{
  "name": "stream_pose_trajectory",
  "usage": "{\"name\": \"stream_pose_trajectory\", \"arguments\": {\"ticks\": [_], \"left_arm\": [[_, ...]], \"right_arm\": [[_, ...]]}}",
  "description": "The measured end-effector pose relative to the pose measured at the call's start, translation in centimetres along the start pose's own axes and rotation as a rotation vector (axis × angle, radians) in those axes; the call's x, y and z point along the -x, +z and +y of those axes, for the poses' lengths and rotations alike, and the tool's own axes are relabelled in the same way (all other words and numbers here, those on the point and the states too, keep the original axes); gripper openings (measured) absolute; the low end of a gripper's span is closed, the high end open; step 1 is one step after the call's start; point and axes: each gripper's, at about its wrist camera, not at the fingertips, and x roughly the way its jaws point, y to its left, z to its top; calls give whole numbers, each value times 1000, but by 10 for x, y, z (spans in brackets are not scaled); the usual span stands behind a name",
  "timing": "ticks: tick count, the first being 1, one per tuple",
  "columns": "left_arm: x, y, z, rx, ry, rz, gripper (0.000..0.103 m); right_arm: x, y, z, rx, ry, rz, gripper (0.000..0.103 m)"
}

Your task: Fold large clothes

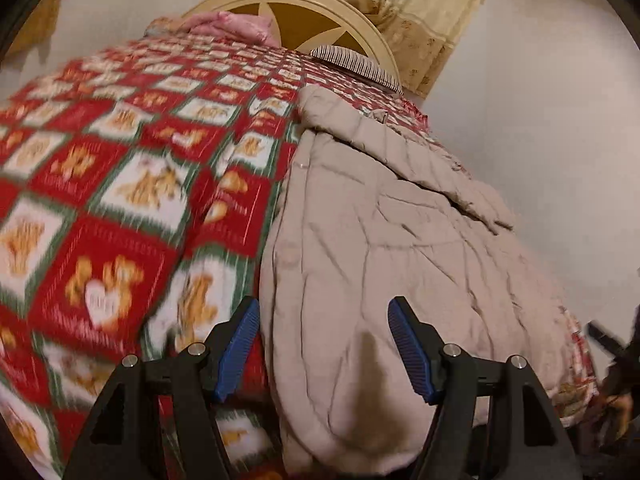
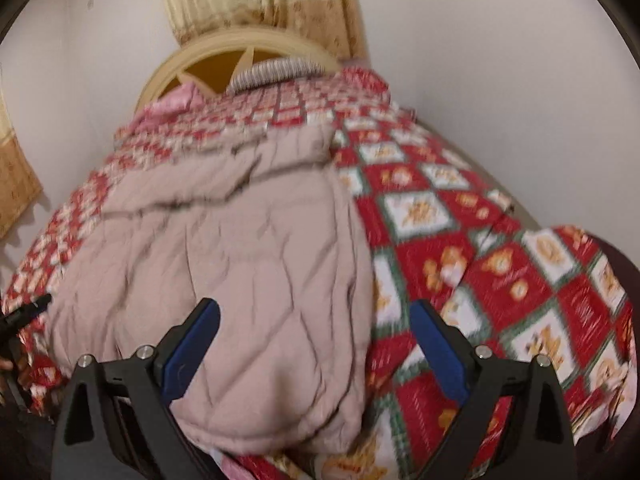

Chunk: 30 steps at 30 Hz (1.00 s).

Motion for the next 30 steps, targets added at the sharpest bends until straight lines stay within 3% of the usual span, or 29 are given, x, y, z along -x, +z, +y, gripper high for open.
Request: {"name": "stream_pose_trajectory", "arguments": {"ticks": [7,14,17,19,27,29,30], "left_arm": [[-7,-18,5,42,-56,47,67],[-7,-23,-1,-4,-71,25,67],[-7,-28,-5,-38,-76,18,67],[-6,-30,-9,-60,-71,20,67],[-10,-28,-14,-74,-16,48,67],[-12,-28,-20,-102,22,64,67],[-12,-28,-22,-111,34,69,67]], "right_arm": [[-14,-25,-13,9,-50,62,85],[-32,-39,-26,-50,-46,132,85],[-37,-44,-20,-41,-6,163,72],[-39,-46,-16,-29,20,182,55],[-46,-54,-18,-83,88,204,56],[-47,-53,-17,-80,95,211,50],[-46,-52,-15,-62,94,215,39]]}}
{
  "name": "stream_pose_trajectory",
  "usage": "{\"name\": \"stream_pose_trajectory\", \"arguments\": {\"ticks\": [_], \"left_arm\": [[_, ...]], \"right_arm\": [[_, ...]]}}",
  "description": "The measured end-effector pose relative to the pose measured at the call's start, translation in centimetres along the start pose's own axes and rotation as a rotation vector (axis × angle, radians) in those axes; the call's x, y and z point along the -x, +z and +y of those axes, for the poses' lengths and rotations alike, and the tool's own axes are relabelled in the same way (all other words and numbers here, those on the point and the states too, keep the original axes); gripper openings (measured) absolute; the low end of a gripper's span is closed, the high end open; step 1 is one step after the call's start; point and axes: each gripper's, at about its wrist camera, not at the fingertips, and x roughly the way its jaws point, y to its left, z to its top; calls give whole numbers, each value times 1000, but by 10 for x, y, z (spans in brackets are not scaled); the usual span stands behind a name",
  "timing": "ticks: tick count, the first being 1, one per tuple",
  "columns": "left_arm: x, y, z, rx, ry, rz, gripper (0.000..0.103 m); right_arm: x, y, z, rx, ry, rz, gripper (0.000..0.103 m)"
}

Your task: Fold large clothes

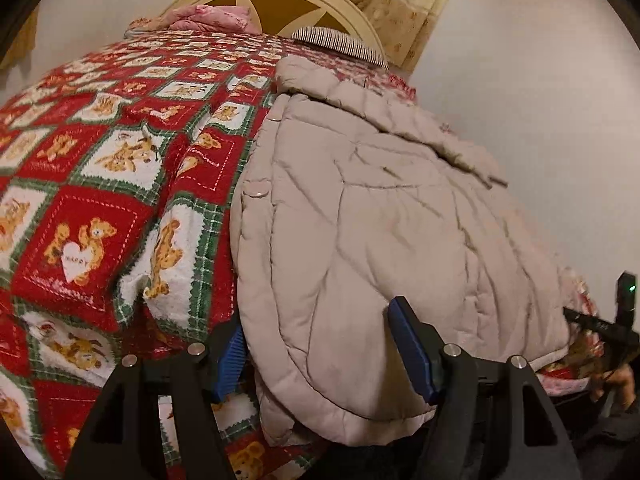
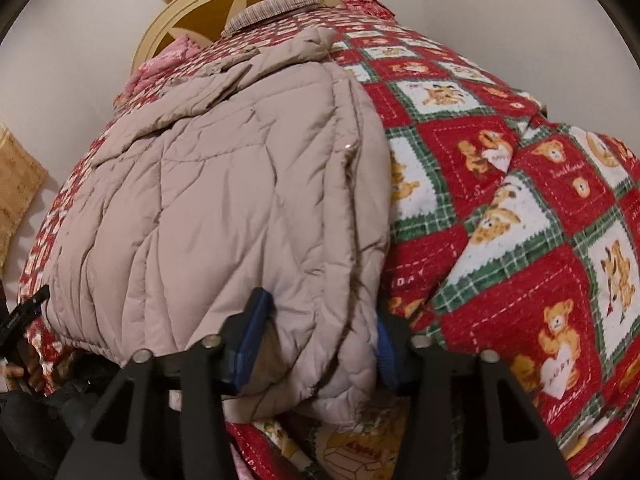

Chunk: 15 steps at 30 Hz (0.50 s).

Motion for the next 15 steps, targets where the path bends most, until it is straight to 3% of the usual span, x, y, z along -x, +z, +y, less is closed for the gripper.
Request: {"name": "stream_pose_trajectory", "arguments": {"ticks": [1,3,4,5,8,15], "left_arm": [[0,0,-1,-5,6,1,67],[1,-1,1,3,-6,-3,67],[2,-1,3,22,-38,-5,62],[2,0,5,41,-75,-1,42],[5,3,12,98,-156,-2,24],[28,21,15,165,-313,-68,11]], "right_arm": [[1,0,4,25,-8,3,30],[2,2,8,38,-14,0,24],[3,3,8,32,-9,1,22],[3,3,8,27,-4,2,21],[11,7,5,-4,40,-14,18],[47,25,6,-102,228,-120,16]]}}
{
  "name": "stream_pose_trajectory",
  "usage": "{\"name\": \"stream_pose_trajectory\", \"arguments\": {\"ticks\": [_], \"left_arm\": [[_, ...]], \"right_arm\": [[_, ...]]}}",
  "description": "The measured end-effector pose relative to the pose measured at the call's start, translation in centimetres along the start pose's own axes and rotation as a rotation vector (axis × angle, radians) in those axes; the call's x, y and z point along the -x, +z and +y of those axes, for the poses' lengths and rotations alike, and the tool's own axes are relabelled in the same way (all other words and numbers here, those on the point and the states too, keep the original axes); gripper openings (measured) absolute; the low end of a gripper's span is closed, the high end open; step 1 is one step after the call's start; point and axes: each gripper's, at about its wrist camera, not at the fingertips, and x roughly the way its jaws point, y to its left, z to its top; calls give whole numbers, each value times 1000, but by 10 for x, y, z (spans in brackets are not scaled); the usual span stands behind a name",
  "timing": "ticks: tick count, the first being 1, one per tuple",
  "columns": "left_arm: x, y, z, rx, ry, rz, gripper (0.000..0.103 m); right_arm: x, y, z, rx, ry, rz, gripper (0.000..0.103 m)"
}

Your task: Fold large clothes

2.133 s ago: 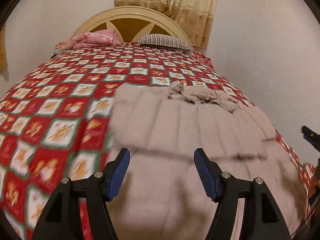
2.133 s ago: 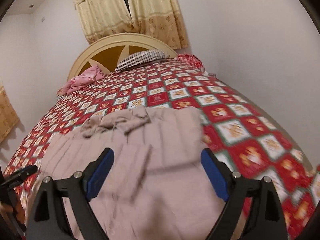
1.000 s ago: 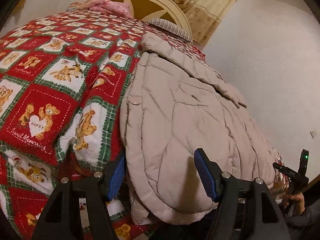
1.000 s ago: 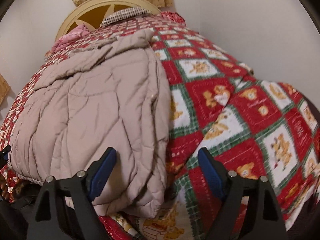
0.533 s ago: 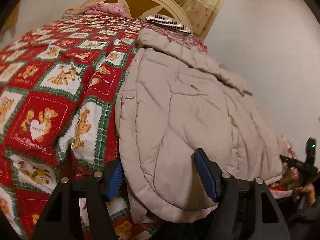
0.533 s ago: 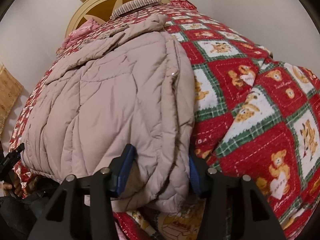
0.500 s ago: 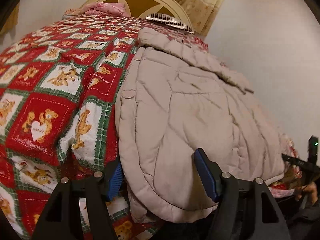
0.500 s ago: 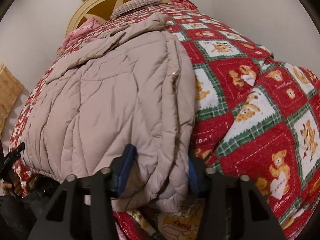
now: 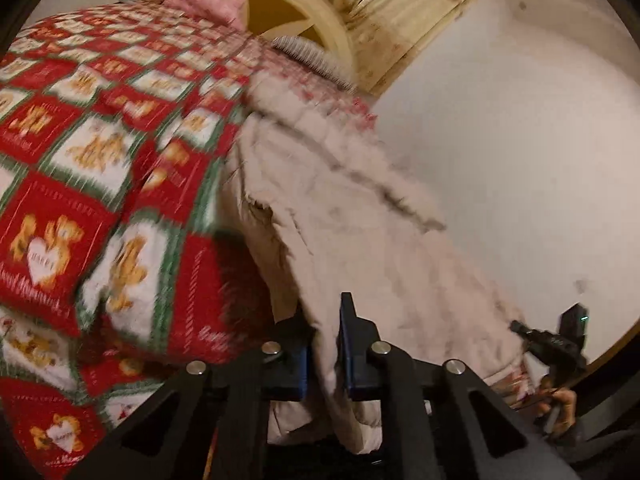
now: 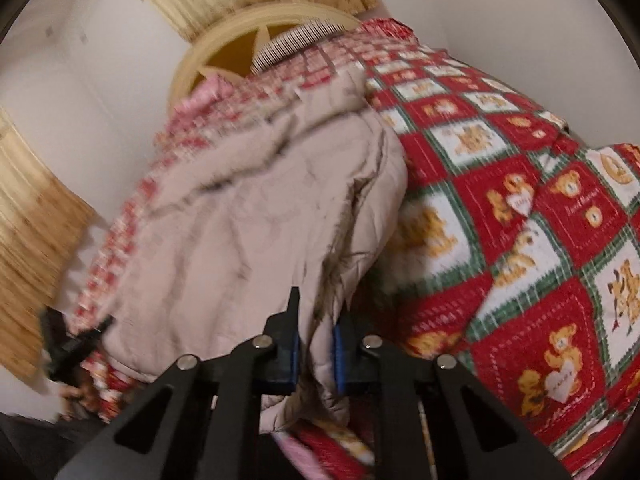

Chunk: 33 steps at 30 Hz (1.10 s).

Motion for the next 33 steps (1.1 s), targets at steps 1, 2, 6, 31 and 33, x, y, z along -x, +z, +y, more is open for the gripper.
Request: {"name": "stream_pose_trajectory", "arguments": {"ticks": [1,2,6,31,33], "left_arm": [[5,6,-7,-9,-22,-21,11],[9,9,-12,-17,-35,-36,10],[23,19,-34,-34,-112,-67,10],[-22,200,-48,135,-101,-131,10],[-52,227,-36,176,-60,-124,10]], "right_arm": [[5,4,3,-11,28,-17,16],[10,8,6,-24,57,-32,16],[22,19,10,-85,147,-72,16],[33,178,27,-198,302,-297,16],[10,204,24,-222,295,-295,16]]}}
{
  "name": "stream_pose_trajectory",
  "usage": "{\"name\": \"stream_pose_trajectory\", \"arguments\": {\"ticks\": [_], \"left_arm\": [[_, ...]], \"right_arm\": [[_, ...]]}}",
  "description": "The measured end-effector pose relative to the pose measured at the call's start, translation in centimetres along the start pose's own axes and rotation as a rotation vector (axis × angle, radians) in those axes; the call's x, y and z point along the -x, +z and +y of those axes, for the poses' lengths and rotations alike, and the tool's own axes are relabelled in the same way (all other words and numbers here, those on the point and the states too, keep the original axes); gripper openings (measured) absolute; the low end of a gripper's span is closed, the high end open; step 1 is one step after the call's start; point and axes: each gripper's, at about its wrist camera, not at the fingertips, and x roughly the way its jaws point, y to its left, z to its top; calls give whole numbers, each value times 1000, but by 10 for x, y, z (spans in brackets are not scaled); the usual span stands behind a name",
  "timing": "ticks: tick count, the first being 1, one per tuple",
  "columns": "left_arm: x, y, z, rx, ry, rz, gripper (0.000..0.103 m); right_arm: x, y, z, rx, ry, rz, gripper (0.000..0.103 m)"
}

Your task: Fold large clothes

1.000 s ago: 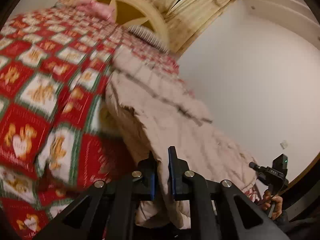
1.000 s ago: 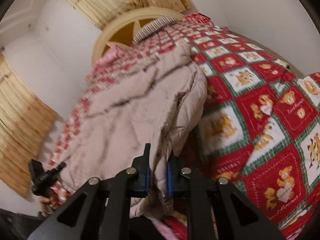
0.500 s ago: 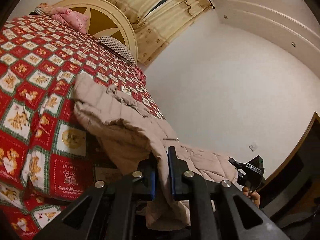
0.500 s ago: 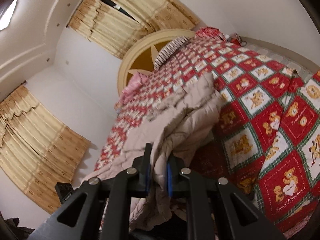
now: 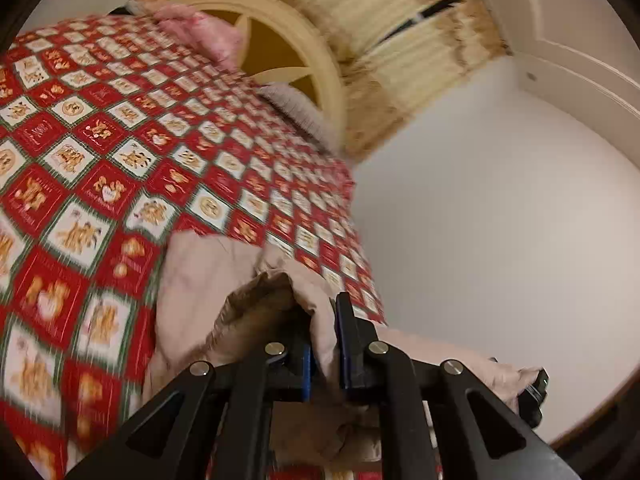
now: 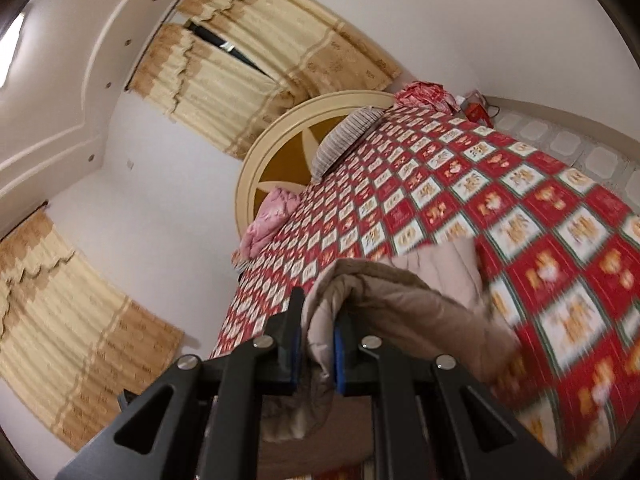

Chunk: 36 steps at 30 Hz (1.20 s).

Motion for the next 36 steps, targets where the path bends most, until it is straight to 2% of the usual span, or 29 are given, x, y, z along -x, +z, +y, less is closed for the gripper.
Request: {"name": "stream_pose_trajectory", "arguments": {"ticks": [2,6,9,12,13,15,16,18,20,22,24,25,26,27,29,31,32,34,36], "left_arm": [[-33,20,10,41,46,0,10],[-92,46,30,68,167,-4,11],[-134,54,58,112,246,13,14],[-169,56,92,195,288,69,18],[-177,54,104,229,281,87,20],[-184,52,127,305,205,115,21],[-183,52,132,329,169,121,23],[-177,56,143,377,82,134,25],[-166,61,149,409,19,128,26],[-155,66,147,403,15,110,26],[-139,75,128,318,108,37,35],[-124,81,116,250,170,-23,51],[-115,85,109,220,193,-61,65],[-104,87,100,193,213,-104,68],[-89,87,73,88,279,-153,69],[-96,79,38,-96,363,-122,69],[-105,68,16,-216,409,-105,69],[-131,37,-27,-403,447,-76,69],[-153,6,-50,-494,426,-46,69]], "right_arm": [[-40,22,-6,-4,-45,2,16],[-112,43,-24,24,-178,-3,16],[-159,46,-49,38,-260,-10,17],[-206,38,-86,47,-351,-9,26],[-222,32,-102,33,-378,8,33],[-240,25,-126,-6,-400,33,41],[-245,20,-139,-30,-401,38,41],[-244,17,-148,-39,-381,18,44],[-241,17,-151,-37,-345,12,53],[-240,18,-151,-32,-301,24,74],[-238,20,-146,-27,-274,46,83],[-237,22,-142,-24,-271,51,86],[-233,22,-137,-21,-261,45,86],[-226,24,-130,-21,-243,21,86],[-201,27,-109,-9,-217,-69,86],[-178,25,-76,100,-255,-130,86],[-176,21,-59,176,-289,-121,84],[-183,6,-23,337,-333,-44,67],[-199,-14,0,405,-341,37,57]]}}
